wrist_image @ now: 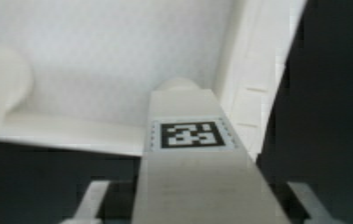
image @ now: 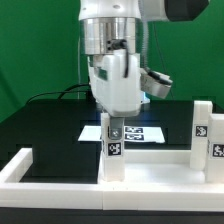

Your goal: Assemble desk

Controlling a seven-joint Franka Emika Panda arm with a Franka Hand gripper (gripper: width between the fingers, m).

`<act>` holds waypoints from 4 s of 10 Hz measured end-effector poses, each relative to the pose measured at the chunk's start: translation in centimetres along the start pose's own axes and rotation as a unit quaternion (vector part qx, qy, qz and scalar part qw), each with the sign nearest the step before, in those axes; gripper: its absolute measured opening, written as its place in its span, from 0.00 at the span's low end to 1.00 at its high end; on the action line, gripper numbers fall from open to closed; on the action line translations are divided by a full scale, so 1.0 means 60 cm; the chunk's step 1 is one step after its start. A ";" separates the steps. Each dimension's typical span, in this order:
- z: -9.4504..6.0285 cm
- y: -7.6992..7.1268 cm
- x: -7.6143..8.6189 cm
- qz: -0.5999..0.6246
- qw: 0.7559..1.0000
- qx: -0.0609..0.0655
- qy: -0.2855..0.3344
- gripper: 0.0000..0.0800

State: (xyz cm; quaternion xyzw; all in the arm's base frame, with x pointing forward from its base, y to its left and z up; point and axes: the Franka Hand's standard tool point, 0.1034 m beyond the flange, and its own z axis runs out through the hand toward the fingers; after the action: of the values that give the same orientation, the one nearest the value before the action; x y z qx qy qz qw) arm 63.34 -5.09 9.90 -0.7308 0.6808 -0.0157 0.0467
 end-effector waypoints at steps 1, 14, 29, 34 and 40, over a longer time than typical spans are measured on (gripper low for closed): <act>0.000 0.001 0.001 0.057 0.998 0.003 -0.014 0.36; 0.006 -0.001 -0.017 0.069 0.998 0.011 -0.012 0.73; 0.002 0.001 -0.009 -0.302 0.953 -0.003 0.012 0.36; 0.003 0.002 -0.002 0.001 1.000 -0.011 -0.023 0.36; 0.003 -0.001 -0.003 0.204 0.978 -0.019 -0.030 0.37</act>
Offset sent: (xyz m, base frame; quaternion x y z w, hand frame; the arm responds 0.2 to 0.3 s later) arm 0.0075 0.0042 0.0069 0.0309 0.0132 0.3085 0.9506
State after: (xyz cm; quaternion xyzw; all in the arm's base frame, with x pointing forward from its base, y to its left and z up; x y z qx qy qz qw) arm 63.40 -4.90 9.75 -0.5778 0.8138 0.0285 0.0554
